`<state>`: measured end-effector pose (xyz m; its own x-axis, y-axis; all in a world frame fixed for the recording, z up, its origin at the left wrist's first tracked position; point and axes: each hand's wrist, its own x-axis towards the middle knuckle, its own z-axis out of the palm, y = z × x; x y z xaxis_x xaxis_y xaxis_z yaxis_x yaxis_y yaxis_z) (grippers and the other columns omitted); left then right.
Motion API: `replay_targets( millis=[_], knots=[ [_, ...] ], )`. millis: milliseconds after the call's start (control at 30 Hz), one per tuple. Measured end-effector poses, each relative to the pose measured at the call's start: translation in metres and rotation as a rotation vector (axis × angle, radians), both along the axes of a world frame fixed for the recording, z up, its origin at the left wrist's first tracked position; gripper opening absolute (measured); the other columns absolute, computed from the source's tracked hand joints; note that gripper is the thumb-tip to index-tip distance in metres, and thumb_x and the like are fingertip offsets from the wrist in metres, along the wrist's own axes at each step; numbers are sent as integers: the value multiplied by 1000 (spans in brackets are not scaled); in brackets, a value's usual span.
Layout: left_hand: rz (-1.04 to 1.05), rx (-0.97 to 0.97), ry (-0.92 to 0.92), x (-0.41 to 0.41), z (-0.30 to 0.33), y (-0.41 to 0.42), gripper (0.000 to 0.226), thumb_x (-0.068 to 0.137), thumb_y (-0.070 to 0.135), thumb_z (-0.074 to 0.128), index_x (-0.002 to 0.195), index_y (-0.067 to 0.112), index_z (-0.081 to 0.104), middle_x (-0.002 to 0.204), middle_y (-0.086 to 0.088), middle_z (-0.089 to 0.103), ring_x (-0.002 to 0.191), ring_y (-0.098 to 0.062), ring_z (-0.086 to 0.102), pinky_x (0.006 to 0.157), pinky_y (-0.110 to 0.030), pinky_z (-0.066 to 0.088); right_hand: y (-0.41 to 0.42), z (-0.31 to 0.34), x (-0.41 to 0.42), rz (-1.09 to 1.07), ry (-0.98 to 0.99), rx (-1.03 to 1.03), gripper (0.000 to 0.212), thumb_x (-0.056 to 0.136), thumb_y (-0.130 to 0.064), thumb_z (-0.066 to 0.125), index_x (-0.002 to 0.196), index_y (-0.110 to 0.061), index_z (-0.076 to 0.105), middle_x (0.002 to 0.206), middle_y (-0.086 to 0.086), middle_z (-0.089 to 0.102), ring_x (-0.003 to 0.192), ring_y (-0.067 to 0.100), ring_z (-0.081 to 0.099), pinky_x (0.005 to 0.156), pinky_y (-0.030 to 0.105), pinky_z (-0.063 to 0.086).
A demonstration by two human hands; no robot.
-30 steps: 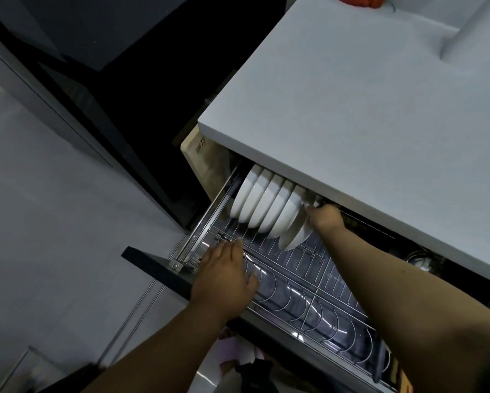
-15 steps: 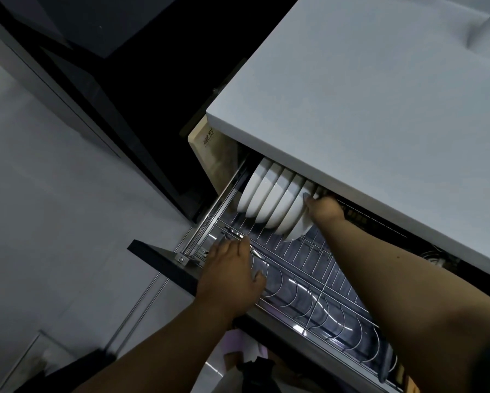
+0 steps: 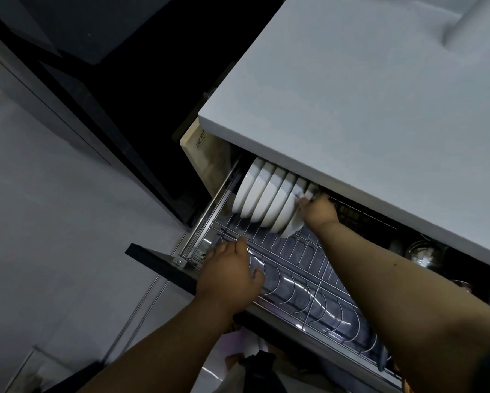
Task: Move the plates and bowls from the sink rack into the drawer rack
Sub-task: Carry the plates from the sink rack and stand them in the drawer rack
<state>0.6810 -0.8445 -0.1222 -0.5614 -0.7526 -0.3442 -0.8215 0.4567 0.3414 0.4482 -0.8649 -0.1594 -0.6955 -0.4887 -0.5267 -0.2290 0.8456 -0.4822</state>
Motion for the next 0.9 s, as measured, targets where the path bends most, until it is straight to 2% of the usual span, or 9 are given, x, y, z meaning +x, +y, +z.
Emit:
replay_targets(
  millis=[133,167,233,300,400,467,600,767,900],
  knots=[
    [-9,8,2,-1,3,-1,65,88,44,45,143,14,27,133,-7,52,120,-24,46,103,-36,36,27,17,24,42,-11,-99,54,96,-41,46,134,-4,42,134,20,50,118,34,53,90,30,42],
    [-15,9,10,-1,4,-1,63,89,43,45,142,14,29,130,-8,54,117,-25,48,100,-36,39,36,22,31,71,-11,-109,51,97,-40,46,133,-5,44,130,18,54,109,31,58,81,26,43],
    [-33,10,16,0,7,0,59,90,44,43,141,15,31,123,-8,58,110,-25,53,91,-34,44,58,34,46,109,-22,-136,42,97,-39,45,125,-8,52,111,11,61,77,19,60,59,20,39],
    [-50,33,6,1,9,0,57,91,44,42,140,17,33,117,-8,62,105,-26,57,86,-33,47,84,43,57,104,-30,-184,36,97,-39,47,114,-9,57,92,3,60,63,12,53,57,21,35],
    [-75,80,6,-3,12,1,45,89,42,45,128,19,44,107,-6,66,99,-28,60,81,-33,49,123,60,65,81,11,-213,27,96,-37,49,106,-14,60,89,-3,59,80,16,56,68,23,36],
    [-122,123,39,-17,18,5,37,90,38,47,121,18,49,105,-6,67,99,-28,61,82,-33,50,146,72,64,46,45,-228,24,96,-36,50,105,-17,60,91,-4,59,85,16,56,69,24,37],
    [-217,182,152,-58,33,28,36,91,34,50,123,17,51,104,-6,67,97,-28,62,82,-34,51,187,94,55,-58,113,-235,26,96,-38,50,108,-18,58,95,-5,59,82,11,55,61,20,38],
    [-349,233,207,-96,47,66,40,89,33,50,127,20,51,93,-3,70,88,-25,64,78,-35,53,242,120,42,-269,198,-289,26,95,-36,52,111,-17,59,100,-1,64,90,16,60,74,28,46],
    [-476,211,204,-123,61,95,42,90,31,48,130,20,49,97,0,70,95,-23,63,79,-31,50,287,138,35,-397,265,-292,26,95,-35,52,113,-18,59,100,-1,66,91,16,61,77,30,48]
  ],
)
